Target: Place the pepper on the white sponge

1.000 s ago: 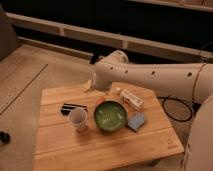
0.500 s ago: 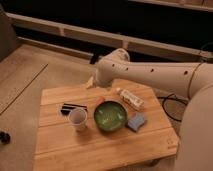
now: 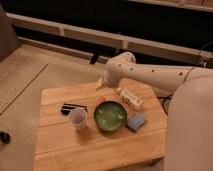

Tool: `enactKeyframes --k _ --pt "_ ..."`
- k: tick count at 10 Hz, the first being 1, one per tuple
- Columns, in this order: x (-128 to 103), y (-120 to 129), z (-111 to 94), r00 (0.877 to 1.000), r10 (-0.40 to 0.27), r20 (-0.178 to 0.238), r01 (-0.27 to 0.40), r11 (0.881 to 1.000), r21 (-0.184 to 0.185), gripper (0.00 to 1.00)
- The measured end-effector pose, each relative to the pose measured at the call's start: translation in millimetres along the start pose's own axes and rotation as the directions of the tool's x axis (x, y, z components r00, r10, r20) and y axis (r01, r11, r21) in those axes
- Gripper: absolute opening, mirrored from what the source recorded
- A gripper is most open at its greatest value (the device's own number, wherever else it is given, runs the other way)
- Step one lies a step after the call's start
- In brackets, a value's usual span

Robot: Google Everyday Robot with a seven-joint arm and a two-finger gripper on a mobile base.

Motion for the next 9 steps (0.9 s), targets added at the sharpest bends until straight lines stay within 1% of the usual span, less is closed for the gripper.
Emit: enactKeyframes --k 5,7,8,9 --pt "1.0 0.4 -0.4 1.0 0.006 -0.001 -0.006 1.0 0.001 0.65" --pt "-9.3 -3.2 -8.9 1.0 0.001 0.03 -0.001 1.0 0.011 0.65" --pt "-23.3 -5.5 -14.0 0.998 -0.027 0.058 0.025 0.999 0.028 0.65" --pt "-34.8 -0.9 -12.9 0.995 -0.062 0.073 0.06 0.998 0.031 0.65"
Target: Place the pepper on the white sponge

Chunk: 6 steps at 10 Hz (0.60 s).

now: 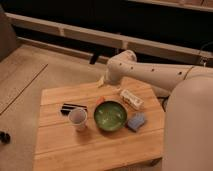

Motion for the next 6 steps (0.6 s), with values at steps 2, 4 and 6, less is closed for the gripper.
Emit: enactKeyframes --k 2,4,6 --pt "-9.7 9.3 20.2 0.999 -0.048 -0.007 0.048 0.999 -0.025 0.65" --pt "-3.2 10.5 47.6 0.998 -0.052 -0.047 0.049 0.997 -0.056 0.65" --pt "10.6 9.6 82.1 0.993 -0.027 -0.111 0.016 0.996 -0.093 0.65"
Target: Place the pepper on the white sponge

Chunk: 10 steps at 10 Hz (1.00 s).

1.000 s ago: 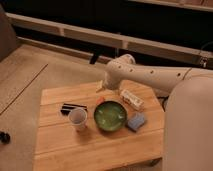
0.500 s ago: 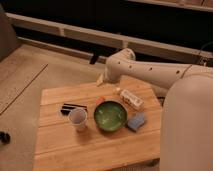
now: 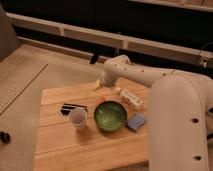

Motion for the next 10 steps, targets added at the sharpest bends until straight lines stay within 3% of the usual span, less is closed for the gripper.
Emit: enactKeyframes --k 4,8,10 --pt "15.3 -1.5 41.1 0.994 0.028 -0.105 -0.031 0.999 -0.033 0.65" --pt "24.3 19.3 68.4 0.982 0.008 -0.187 -0.022 0.997 -0.072 0.65" --pt "31.7 23.1 76.4 0.973 -0.004 -0.229 -0.013 0.997 -0.073 0.65"
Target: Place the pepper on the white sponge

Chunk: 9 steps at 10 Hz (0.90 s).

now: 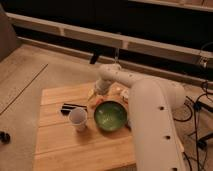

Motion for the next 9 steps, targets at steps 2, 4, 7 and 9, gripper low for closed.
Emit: enactKeyframes --k 2,4,7,9 --pt "2.6 -2.3 4.6 0.999 0.002 -0.033 -0.002 1.0 0.006 0.63" --pt "5.1 -5.1 8.3 0.998 -0.002 -0.069 0.004 1.0 0.019 0.45" --pt "9.2 -10.4 15.0 0.994 0.012 -0.106 -0.009 1.0 0.03 0.15" --pt "5.9 -13.0 16.1 0.994 0.023 -0.104 -0.02 0.999 0.032 0.01"
